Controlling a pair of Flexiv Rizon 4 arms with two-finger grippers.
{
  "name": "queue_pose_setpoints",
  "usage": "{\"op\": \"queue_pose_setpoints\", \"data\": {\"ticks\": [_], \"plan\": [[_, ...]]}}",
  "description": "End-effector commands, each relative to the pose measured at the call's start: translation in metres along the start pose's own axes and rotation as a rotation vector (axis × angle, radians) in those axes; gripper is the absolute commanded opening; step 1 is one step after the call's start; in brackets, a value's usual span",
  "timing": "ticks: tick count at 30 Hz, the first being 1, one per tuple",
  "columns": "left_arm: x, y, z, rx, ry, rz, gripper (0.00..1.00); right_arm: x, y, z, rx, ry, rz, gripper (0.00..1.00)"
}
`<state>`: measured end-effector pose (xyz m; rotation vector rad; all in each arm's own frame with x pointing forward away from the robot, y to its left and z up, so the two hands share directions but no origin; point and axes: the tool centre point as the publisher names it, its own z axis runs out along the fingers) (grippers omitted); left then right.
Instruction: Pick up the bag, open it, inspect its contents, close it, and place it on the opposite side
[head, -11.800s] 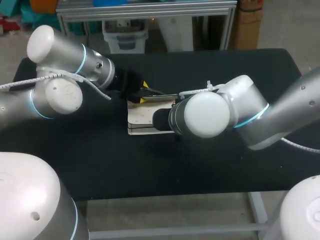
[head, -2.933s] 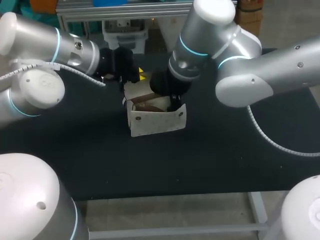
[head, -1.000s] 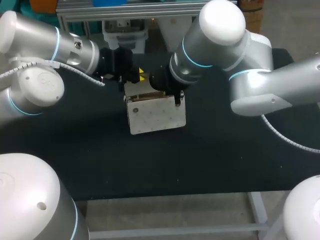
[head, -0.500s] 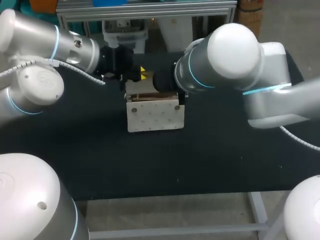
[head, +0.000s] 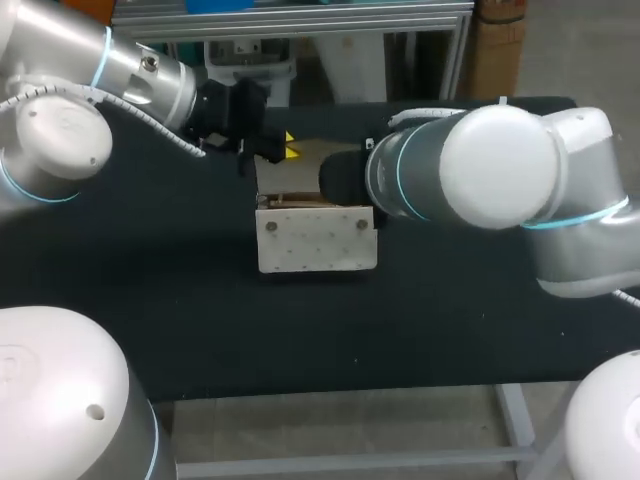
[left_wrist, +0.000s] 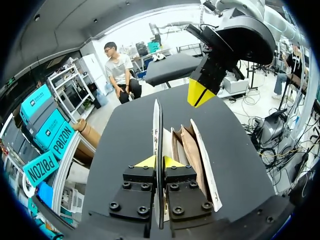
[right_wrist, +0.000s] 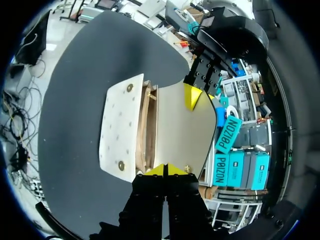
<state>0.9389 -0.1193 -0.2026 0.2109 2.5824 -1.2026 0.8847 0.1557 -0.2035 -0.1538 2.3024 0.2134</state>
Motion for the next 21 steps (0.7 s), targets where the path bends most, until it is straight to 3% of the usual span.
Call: {"op": "queue_pose_setpoints", "data": {"ticks": [1, 12, 21], "plan": [[-0.008, 0.004, 0.010, 0.022, 0.064, -0.025, 0.00, 0.014, -0.010, -0.021, -0.004, -0.050, 0.000, 0.00], [-0.021, 0.027, 0.044, 0.046, 0.159, -0.120, 0.00, 0.041, -0.016, -0.039, 0.017, -0.047, -0.002, 0.00], [-0.031, 0.041, 0.056, 0.028, 0.154, -0.128, 0.00, 0.063, -0.014, -0.033, -0.007, -0.068, -0.042, 0.00]]}}
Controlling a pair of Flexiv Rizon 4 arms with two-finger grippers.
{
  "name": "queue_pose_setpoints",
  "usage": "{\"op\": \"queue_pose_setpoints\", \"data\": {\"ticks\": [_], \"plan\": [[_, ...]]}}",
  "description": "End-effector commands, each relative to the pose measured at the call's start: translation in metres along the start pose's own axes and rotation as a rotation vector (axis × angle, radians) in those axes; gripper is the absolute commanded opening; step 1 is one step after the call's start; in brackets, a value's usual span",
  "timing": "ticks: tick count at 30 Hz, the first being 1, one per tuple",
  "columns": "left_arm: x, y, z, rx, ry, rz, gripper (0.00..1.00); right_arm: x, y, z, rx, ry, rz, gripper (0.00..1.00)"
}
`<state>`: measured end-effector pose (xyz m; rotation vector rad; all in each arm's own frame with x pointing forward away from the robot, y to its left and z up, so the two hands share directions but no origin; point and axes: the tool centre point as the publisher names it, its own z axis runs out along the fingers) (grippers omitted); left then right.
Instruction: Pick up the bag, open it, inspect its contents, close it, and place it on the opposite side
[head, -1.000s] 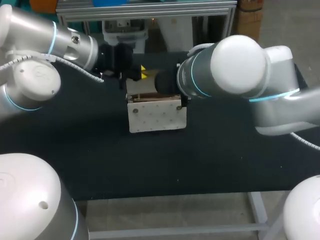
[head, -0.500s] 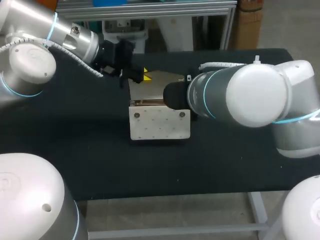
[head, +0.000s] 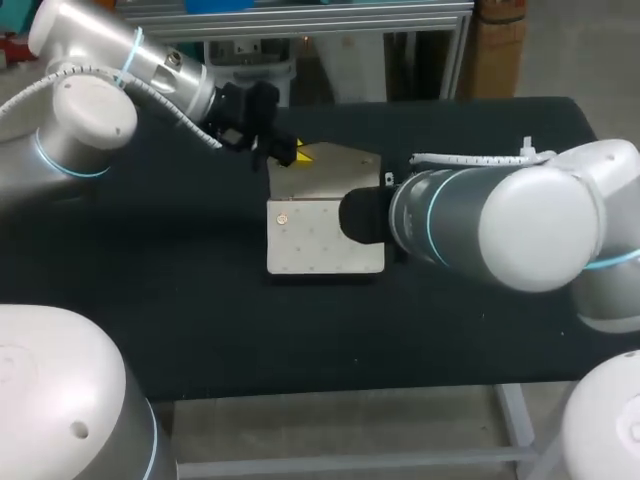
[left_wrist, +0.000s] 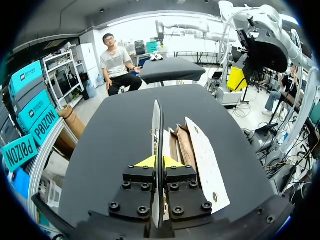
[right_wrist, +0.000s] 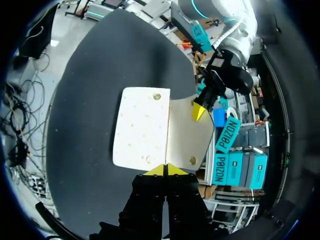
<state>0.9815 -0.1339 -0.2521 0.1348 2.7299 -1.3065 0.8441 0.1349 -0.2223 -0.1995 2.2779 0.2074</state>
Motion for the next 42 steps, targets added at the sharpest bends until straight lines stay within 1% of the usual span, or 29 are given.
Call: {"op": "queue_pose_setpoints", "data": {"ticks": [1, 7, 12, 13, 14, 16, 20, 21, 24, 25, 26, 30, 31, 36, 38, 42], "plan": [[-0.008, 0.005, 0.006, 0.001, 0.024, 0.001, 0.00, 0.024, 0.002, -0.010, 0.003, -0.047, -0.006, 0.00], [-0.012, 0.016, 0.011, -0.005, 0.016, -0.015, 0.00, 0.035, 0.003, 0.003, -0.011, 0.007, 0.006, 0.00], [-0.016, 0.024, 0.015, -0.011, 0.007, -0.038, 0.00, 0.046, 0.002, 0.010, 0.006, 0.047, 0.027, 0.00], [-0.017, 0.025, 0.016, -0.013, 0.006, -0.041, 0.00, 0.048, 0.003, 0.010, 0.010, 0.052, 0.028, 0.02], [-0.018, 0.027, 0.017, -0.014, 0.008, -0.046, 0.00, 0.052, 0.003, 0.012, 0.023, 0.059, 0.029, 0.06], [-0.020, 0.029, 0.020, -0.017, 0.009, -0.052, 0.00, 0.058, 0.004, 0.014, 0.015, 0.066, 0.035, 0.16], [-0.022, 0.034, 0.025, -0.023, 0.008, -0.058, 0.00, 0.070, 0.006, 0.015, 0.023, 0.073, 0.036, 0.20], [-0.023, 0.035, 0.025, -0.022, 0.008, -0.058, 0.00, 0.072, 0.006, 0.015, 0.037, 0.074, 0.030, 0.23], [-0.022, 0.039, 0.030, -0.029, 0.001, -0.058, 0.00, 0.082, 0.006, 0.018, 0.035, 0.074, 0.033, 0.32], [-0.022, 0.040, 0.031, -0.030, 0.000, -0.058, 0.00, 0.085, 0.006, 0.019, 0.042, 0.074, 0.032, 0.33], [-0.021, 0.040, 0.032, -0.036, -0.005, -0.055, 0.00, 0.088, 0.006, 0.020, 0.027, 0.075, 0.044, 0.33], [-0.018, 0.043, 0.034, -0.040, -0.012, -0.049, 0.00, 0.097, 0.007, 0.028, 0.028, 0.081, 0.043, 0.31], [-0.017, 0.044, 0.035, -0.043, -0.014, -0.045, 0.00, 0.100, 0.008, 0.033, 0.042, 0.089, 0.030, 0.31], [-0.011, 0.045, 0.037, -0.051, -0.008, -0.034, 0.00, 0.105, 0.009, 0.048, 0.034, 0.096, 0.026, 0.32], [-0.009, 0.046, 0.039, -0.054, 0.007, -0.032, 0.00, 0.108, 0.010, 0.055, 0.052, 0.098, 0.005, 0.33], [-0.008, 0.047, 0.042, -0.062, 0.021, -0.028, 0.00, 0.112, 0.009, 0.063, 0.063, 0.099, -0.001, 0.36]]}}
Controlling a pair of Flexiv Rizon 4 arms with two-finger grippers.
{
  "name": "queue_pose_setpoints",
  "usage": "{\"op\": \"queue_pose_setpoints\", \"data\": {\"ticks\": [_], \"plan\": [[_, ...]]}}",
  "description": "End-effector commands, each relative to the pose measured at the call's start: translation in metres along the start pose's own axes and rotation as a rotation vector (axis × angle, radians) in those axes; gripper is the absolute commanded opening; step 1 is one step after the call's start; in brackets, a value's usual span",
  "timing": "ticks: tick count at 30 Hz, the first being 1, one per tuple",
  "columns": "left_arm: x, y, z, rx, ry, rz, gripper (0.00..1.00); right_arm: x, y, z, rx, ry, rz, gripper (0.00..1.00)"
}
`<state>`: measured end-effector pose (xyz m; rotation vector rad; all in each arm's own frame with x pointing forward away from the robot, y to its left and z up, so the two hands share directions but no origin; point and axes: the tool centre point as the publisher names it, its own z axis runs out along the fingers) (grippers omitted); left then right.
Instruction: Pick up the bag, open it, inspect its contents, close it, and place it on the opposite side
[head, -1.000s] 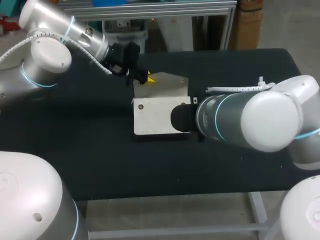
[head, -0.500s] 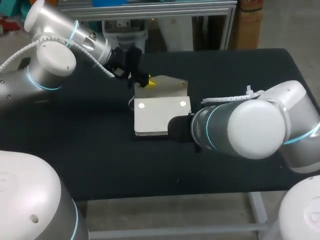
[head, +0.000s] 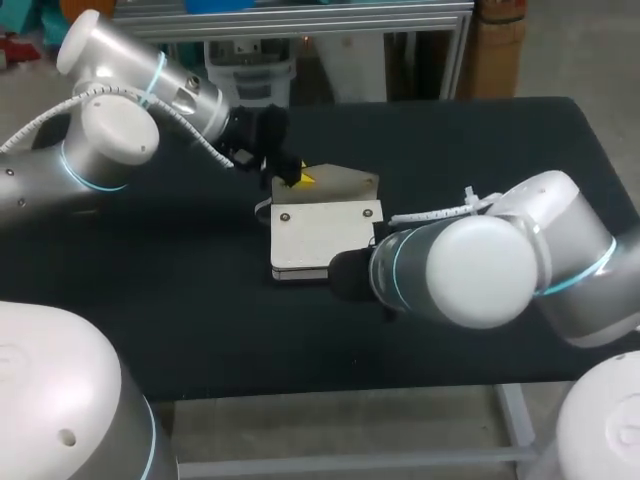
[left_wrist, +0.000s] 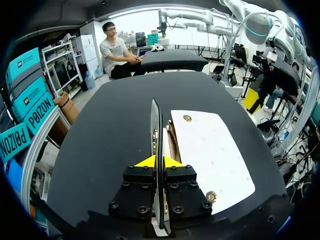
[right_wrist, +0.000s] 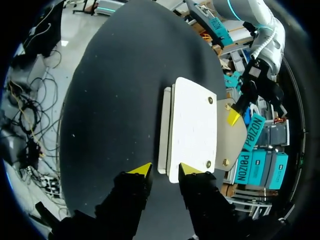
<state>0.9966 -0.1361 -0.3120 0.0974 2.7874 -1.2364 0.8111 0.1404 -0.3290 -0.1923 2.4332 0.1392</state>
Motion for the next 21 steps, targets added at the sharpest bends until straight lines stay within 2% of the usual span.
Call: {"op": "queue_pose_setpoints", "data": {"ticks": [1, 10, 21], "plan": [[-0.001, 0.000, 0.002, -0.006, 0.011, 0.003, 0.00, 0.008, 0.005, 0.018, 0.013, -0.059, 0.000, 0.36], [-0.003, 0.005, 0.007, -0.003, 0.054, 0.015, 0.00, 0.006, -0.001, 0.034, 0.060, -0.116, -0.005, 0.38], [-0.009, 0.010, 0.014, -0.010, 0.082, 0.008, 0.00, 0.001, -0.006, 0.050, 0.069, -0.139, -0.013, 0.41]]}}
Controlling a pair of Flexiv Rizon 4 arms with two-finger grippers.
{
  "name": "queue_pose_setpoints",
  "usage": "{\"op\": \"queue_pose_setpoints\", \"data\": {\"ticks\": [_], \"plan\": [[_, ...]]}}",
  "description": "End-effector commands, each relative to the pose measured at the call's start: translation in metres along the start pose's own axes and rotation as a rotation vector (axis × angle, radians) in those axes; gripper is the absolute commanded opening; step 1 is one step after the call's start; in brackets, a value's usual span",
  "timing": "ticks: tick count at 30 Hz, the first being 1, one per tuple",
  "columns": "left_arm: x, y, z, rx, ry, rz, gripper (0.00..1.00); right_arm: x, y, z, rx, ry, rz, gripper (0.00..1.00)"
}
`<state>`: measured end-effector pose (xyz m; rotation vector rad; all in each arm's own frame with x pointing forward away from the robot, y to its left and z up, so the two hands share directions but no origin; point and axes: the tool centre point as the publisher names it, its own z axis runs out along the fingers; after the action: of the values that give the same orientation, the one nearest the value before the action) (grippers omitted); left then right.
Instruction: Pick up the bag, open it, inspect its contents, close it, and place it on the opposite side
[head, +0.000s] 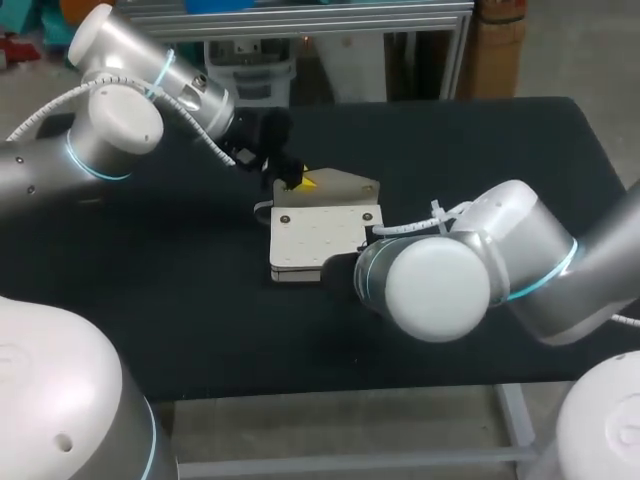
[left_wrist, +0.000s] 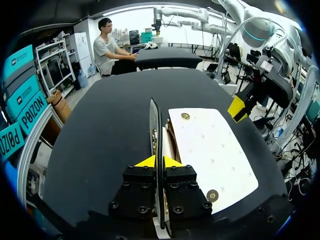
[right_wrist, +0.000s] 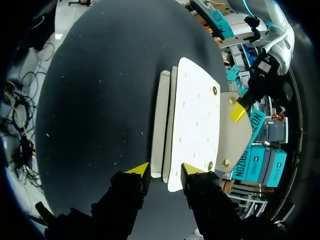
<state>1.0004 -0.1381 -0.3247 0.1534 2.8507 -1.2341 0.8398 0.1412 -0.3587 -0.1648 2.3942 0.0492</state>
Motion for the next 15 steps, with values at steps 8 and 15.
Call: {"op": "queue_pose_setpoints", "data": {"ticks": [8, 15], "plan": [[-0.009, 0.003, 0.006, -0.005, 0.024, 0.004, 0.00, -0.003, -0.002, 0.018, 0.002, -0.111, -0.004, 0.40], [-0.011, 0.003, 0.008, -0.011, 0.038, 0.000, 0.00, -0.008, -0.001, 0.025, 0.003, -0.122, -0.005, 0.38]]}}
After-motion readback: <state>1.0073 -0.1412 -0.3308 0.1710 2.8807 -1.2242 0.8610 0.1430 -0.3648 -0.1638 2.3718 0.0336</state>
